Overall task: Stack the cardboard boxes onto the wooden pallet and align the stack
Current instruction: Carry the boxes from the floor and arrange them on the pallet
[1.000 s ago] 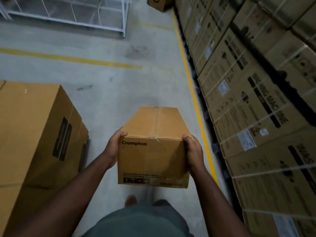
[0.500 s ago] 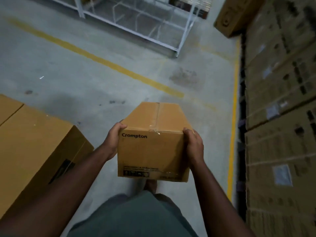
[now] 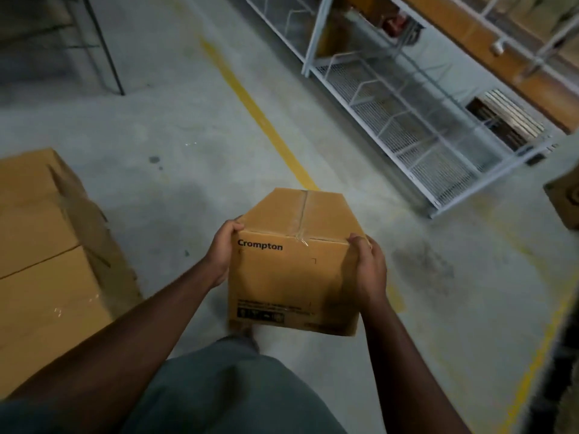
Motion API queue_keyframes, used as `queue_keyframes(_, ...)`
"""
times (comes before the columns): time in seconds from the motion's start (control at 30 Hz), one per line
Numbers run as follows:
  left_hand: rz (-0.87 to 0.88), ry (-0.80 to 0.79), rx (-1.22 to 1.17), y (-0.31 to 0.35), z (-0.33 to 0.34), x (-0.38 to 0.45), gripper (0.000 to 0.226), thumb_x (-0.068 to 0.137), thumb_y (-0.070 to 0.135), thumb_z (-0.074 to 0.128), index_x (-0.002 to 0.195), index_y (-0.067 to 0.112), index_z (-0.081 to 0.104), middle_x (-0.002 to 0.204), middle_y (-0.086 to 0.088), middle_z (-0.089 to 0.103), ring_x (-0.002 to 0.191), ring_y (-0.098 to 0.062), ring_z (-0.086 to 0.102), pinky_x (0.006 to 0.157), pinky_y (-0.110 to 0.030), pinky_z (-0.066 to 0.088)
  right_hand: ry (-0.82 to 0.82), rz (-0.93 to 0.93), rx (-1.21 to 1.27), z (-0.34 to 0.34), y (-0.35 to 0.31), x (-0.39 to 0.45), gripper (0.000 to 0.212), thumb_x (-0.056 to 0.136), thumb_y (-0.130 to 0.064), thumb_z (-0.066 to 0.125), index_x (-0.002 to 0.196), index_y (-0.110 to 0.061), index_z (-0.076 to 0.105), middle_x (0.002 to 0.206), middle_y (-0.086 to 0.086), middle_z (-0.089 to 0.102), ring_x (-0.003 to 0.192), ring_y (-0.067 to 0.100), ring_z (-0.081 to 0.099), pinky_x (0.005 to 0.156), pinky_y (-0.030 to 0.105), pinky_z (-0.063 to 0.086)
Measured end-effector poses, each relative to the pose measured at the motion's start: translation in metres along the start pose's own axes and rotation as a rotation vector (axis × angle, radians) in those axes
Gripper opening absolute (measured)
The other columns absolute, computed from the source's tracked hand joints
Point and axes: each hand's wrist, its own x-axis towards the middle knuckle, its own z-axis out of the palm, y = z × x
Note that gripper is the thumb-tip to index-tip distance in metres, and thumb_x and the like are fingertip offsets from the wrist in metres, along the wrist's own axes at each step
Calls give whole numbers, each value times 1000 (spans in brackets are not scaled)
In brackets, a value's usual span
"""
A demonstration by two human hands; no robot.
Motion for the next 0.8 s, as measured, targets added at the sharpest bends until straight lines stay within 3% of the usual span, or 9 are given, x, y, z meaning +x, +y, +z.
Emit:
queue_keyframes(0.13, 59, 69, -57, 61, 1, 75, 47, 85, 35, 43, 120, 13, 65, 91, -10, 63, 77, -23, 60, 68, -34, 48, -91, -42, -31, 56, -67, 88, 68, 71, -70, 59, 128, -33, 66, 123, -9, 66, 114, 19, 59, 95, 43, 46)
queue_keyframes(0.23, 91, 164, -116, 104, -9, 121, 46, 87, 33, 41, 123, 10, 60, 92, -12, 58, 76, -26, 57, 68, -35, 46, -203, -72, -71, 107, -117, 145, 74, 70, -74, 57, 134, -36, 62, 126, -8, 62, 116, 21, 57, 99, 46, 46)
queue_keyframes(0.33, 115, 304, -174, 135, -30, 166, 34, 98, 29, 36, 99, 14, 66, 74, -5, 60, 66, -23, 56, 63, -32, 46, -329, -123, -135, 174, -162, 204, 74, 69, -75, 56, 130, -34, 65, 129, -5, 65, 119, 24, 58, 106, 51, 47)
queue_keyframes(0.5, 212, 535, -373, 158, -71, 247, 47, 100, 26, 35, 72, 24, 73, 62, 1, 63, 54, -16, 60, 52, -21, 51, -567, -210, -228, 296, -217, 292, 80, 66, -76, 54, 133, -34, 65, 134, -4, 65, 125, 24, 57, 109, 53, 45)
queue_keyframes(0.53, 236, 582, -419, 162, -75, 263, 49, 100, 26, 35, 74, 25, 76, 64, 0, 64, 56, -17, 62, 53, -22, 51, -618, -233, -252, 318, -229, 310, 79, 66, -76, 54, 133, -35, 65, 134, -5, 65, 124, 23, 57, 109, 52, 45)
queue_keyframes(0.63, 294, 700, -518, 178, -81, 304, 40, 97, 28, 35, 104, 17, 73, 80, -8, 68, 68, -23, 64, 64, -32, 52, -779, -292, -349, 383, -269, 355, 68, 67, -75, 54, 125, -41, 67, 124, -10, 68, 118, 20, 59, 107, 51, 46)
queue_keyframes(0.73, 354, 804, -570, 198, -84, 327, 39, 92, 36, 40, 109, 17, 70, 79, -7, 69, 69, -22, 66, 62, -31, 56, -938, -369, -423, 445, -311, 384, 47, 70, -73, 53, 105, -46, 69, 107, -18, 68, 109, 19, 62, 103, 50, 49)
queue_keyframes(0.8, 368, 892, -584, 213, -88, 331, 38, 90, 41, 43, 102, 20, 73, 77, -6, 68, 67, -21, 66, 59, -29, 57, -1042, -428, -475, 489, -337, 388, 50, 73, -70, 53, 109, -41, 71, 108, -16, 69, 110, 19, 63, 102, 49, 48)
